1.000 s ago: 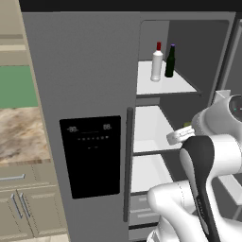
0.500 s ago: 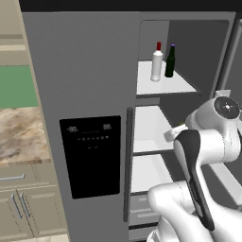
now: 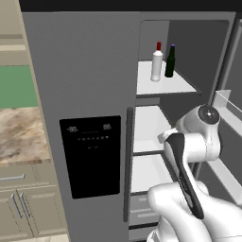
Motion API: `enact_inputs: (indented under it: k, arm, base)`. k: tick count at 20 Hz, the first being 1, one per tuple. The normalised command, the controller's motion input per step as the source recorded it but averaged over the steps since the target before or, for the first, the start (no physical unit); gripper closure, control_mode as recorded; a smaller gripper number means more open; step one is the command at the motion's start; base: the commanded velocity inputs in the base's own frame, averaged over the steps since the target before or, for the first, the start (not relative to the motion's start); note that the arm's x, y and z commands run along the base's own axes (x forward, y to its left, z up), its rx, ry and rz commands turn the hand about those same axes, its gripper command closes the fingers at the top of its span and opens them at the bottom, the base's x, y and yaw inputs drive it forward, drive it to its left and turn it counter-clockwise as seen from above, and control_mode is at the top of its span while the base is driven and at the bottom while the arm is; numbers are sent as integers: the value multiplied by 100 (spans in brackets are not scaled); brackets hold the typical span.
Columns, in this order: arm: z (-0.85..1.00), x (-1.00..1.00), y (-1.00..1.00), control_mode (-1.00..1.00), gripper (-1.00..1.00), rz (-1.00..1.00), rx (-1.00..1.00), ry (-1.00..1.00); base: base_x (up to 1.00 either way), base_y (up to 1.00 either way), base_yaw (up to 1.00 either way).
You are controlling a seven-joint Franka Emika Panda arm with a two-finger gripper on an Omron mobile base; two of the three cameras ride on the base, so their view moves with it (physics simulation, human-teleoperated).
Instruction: Place the beer and liquor on the top shelf of the fridge to keep them out of children's reach, and place the kiwi on lower shelves for easy access.
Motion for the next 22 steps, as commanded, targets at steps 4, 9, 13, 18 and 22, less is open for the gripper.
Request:
enact_inputs:
  k: [4,9,13,18,22]
  arm:
    - [-31,49,-20,-100,100,0,0,0]
    - [-18,50,-21,-100,100,0,0,0]
    - [-11,48,-24,-100,100,0,0,0]
    - [-7,46,-24,-100,100,0,0,0]
    - [-7,44,-19,-100,100,0,0,0]
  base:
    - [0,0,0]
    - [0,0,0]
    - [0,0,0]
    - [0,0,0]
    - [0,0,0]
